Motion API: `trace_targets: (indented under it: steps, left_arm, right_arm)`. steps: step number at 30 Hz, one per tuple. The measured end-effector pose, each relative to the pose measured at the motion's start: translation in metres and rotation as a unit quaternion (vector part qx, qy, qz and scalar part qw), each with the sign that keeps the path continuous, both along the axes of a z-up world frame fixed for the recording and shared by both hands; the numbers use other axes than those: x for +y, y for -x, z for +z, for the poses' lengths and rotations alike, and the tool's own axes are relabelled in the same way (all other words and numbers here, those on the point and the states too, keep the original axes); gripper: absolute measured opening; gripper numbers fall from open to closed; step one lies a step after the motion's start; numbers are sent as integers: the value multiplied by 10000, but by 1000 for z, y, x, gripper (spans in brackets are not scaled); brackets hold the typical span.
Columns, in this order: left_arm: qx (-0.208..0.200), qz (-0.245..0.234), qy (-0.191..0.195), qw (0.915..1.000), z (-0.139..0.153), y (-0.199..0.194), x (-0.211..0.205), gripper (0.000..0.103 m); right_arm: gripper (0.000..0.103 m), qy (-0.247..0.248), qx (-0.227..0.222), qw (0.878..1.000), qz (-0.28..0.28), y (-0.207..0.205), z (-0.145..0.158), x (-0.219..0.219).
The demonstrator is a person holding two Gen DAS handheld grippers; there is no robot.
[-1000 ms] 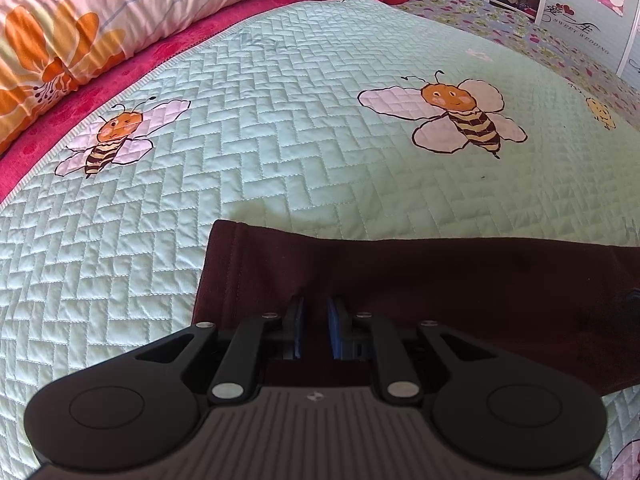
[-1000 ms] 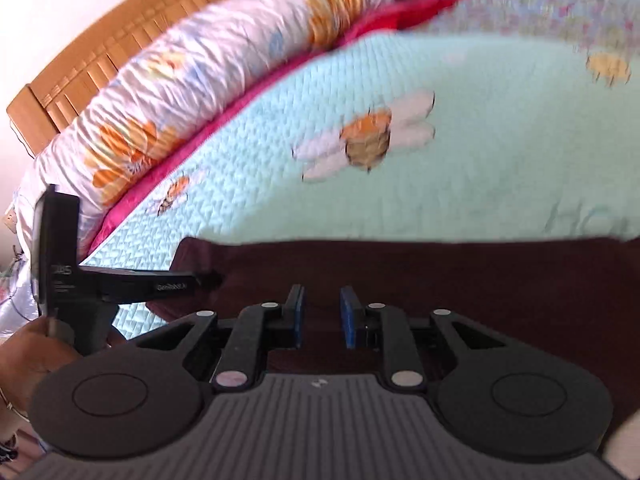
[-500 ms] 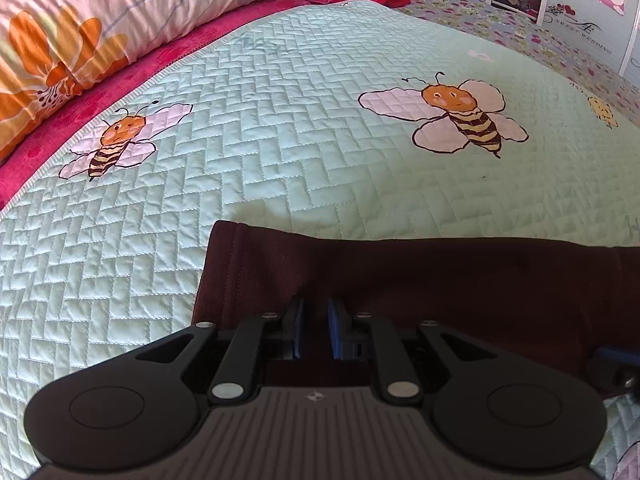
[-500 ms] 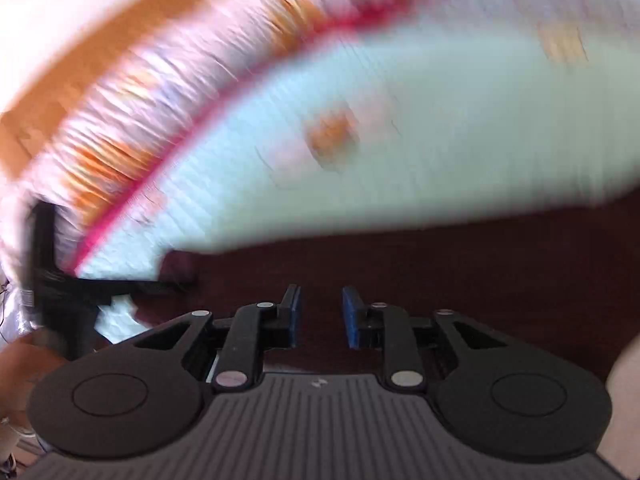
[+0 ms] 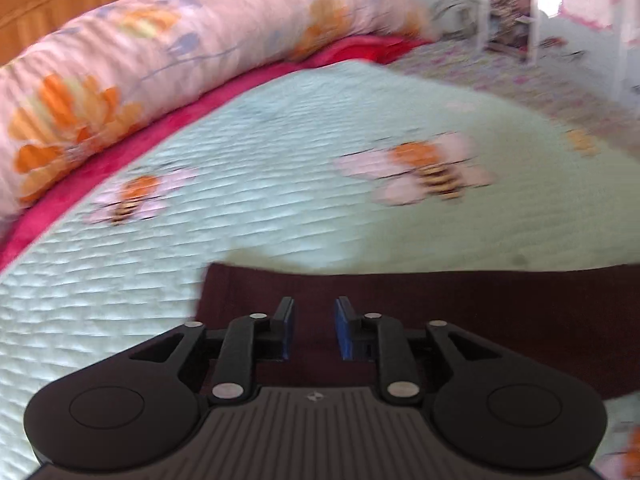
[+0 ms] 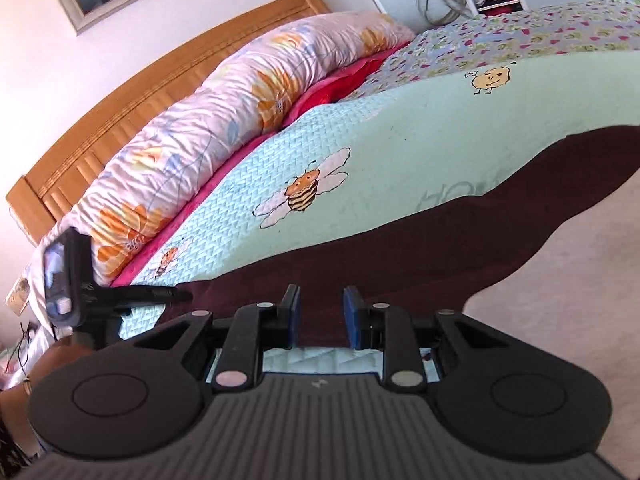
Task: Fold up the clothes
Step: 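Lower the maroon sleeve onto the grey body with the left gripper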
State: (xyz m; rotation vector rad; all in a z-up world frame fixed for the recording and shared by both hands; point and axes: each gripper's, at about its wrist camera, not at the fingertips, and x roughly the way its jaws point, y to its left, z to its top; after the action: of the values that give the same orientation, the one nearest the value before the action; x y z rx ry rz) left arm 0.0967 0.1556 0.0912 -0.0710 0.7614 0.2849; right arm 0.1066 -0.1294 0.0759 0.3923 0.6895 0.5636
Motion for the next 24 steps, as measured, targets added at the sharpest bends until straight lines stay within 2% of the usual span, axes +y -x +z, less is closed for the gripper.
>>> trace_targets:
  steps: [2, 4, 6, 9, 10, 11, 12, 13, 15, 19, 20, 22, 24]
  left_arm:
    - [-38, -640, 541, 9965, 4, -8, -24, 42]
    - [-7, -1344, 1222, 9834, 4, -24, -48, 42]
    - [64, -1796, 1721, 9685, 0, -44, -71, 42]
    - [670, -2154, 1835, 9568, -28, -81, -99, 41]
    - [860, -2034, 1565, 9627, -41, -90, -104, 36]
    - [815, -2055, 1473, 9641, -45, -93, -104, 25]
    - [772, -2077, 1383, 9653, -48, -95, -103, 26]
    - [812, -2126, 1354, 9643, -49, -97, -102, 24]
    - [813, -2136, 1396, 9635, -51, -98, -96, 17]
    - [800, -2141, 1359, 9640, -51, -101, -92, 16]
    - [779, -2122, 1369, 9645, -50, -99, -92, 16]
    - [721, -2088, 1387, 9654, -50, -96, -92, 16]
    - [662, -2065, 1354, 9668, -51, -93, -94, 16]
  right_arm:
    - [28, 391, 38, 9992, 52, -6, -1, 3]
    - [28, 609, 23, 9981, 91, -12, -2, 5]
    - [28, 806, -76, 9967, 43, -14, 1, 7]
    - [28, 1018, -158, 9947, -7, -16, -1, 12]
    - [28, 1084, 47, 9941, 15, -23, -12, 15]
    - [27, 1159, 337, 9927, 10, -28, -28, 17]
    - [26, 1219, 608, 9907, 0, -32, -43, 18]
    - [26, 996, 473, 9939, -96, -26, -46, 12]
    - [26, 888, 596, 9942, -123, -21, -43, 7]
    - [27, 1084, 641, 9920, 77, -21, -35, 9]
    - [27, 1034, 561, 9930, 64, -22, -28, 8]
    - [27, 924, 117, 9956, -118, -20, -13, 5]
    - [27, 991, 615, 9931, -98, -28, -31, 4]
